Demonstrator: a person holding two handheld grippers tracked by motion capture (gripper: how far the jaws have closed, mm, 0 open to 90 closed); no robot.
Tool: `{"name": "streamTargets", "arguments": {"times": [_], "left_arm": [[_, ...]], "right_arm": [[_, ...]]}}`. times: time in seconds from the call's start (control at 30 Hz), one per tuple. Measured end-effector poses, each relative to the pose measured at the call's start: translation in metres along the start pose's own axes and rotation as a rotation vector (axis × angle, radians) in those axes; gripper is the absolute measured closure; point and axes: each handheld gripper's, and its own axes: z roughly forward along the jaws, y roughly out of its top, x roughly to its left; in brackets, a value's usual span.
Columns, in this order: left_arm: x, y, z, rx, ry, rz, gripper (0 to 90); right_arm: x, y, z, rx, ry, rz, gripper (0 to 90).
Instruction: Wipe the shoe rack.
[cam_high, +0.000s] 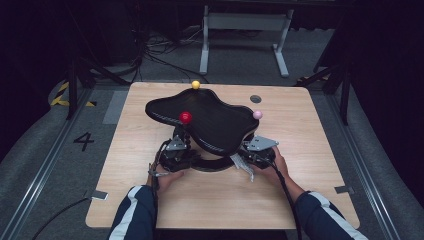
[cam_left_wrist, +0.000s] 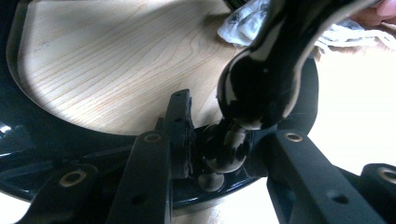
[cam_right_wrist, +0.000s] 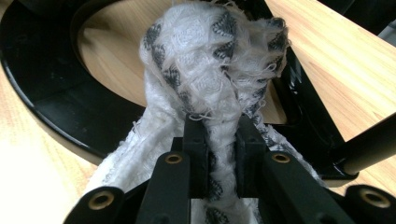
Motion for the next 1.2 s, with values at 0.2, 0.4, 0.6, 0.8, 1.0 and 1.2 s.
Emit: {"name": "streamTargets", "arguments": {"times": [0.2,0.4,0.6,0.8,1.0,1.2], "left_arm": [[0.002,0.0,0.0,0.0,-0.001,0.014,69.3],[0.002,0.0,0.0,0.0,-0.01,-0.002,68.9],[0.0,0.0,0.0,0.0,-0.001,-0.001,69.9],[0.0,-0.001,-0.001,-0.011,-0.014,0.015,70.2],[-0.001,-0.002,-0.002,-0.013,-0.017,0.004,72.2],[-0.002,-0.002,-0.002,-0.01,-0.009,0.003,72.2]], "right_arm": [[-0.004,-0.001,0.003,0.0,-0.073,0.016,79.0],[-0.016,-0.005,0.002,0.018,-0.143,0.041,81.0],[-0.025,-0.008,0.002,0.02,-0.161,0.047,81.2],[-0.028,-0.006,0.004,0.04,-0.182,0.044,81.4],[-0.035,-0.01,0.001,0.041,-0.209,0.061,81.7],[-0.03,-0.009,0.002,0.051,-0.215,0.021,82.0]]}}
